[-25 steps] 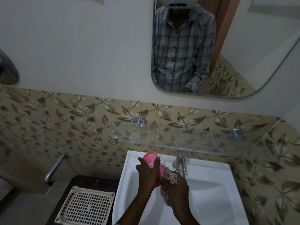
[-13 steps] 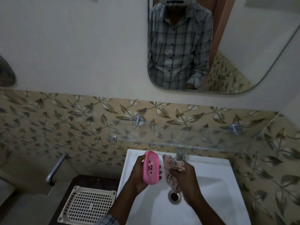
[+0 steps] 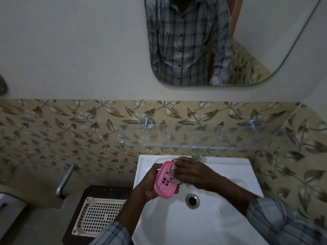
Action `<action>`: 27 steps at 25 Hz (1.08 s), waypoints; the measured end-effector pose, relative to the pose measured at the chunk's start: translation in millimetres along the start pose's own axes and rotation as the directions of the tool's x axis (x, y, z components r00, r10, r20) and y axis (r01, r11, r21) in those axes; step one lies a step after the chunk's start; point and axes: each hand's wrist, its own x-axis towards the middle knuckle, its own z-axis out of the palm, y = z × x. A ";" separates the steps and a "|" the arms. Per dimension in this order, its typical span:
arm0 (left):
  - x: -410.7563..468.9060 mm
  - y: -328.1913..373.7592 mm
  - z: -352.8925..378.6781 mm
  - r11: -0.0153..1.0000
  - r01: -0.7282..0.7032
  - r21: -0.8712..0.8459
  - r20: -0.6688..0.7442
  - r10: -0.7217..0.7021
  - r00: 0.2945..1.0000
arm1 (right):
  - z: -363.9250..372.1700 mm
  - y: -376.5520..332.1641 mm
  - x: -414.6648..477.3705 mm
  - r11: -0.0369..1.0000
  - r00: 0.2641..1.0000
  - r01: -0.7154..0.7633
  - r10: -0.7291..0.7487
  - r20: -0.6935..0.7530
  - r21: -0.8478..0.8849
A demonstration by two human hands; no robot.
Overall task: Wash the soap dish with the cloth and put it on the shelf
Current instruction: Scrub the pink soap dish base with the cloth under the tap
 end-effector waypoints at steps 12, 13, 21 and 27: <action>16.7 0.0 -8.3 0.998 -0.020 -0.065 -0.102 0.013 0.995 | 25.6 -33.9 -1.0 0.982 0.994 -0.108 0.110 -0.009 0.155; 17.3 -2.4 -8.6 0.999 -0.024 -0.048 -0.118 0.018 0.993 | 24.9 -37.9 -5.9 0.979 0.999 -0.051 0.048 0.018 0.197; 25.1 -11.2 -8.7 0.996 -0.061 -0.067 -0.158 0.050 0.986 | 35.9 -52.9 -4.0 0.980 0.988 -0.137 0.125 0.092 0.142; 26.4 -13.4 -2.7 0.998 -0.046 -0.052 -0.151 0.038 0.988 | 1.4 -31.4 2.3 0.968 0.968 -0.221 0.233 -0.090 0.121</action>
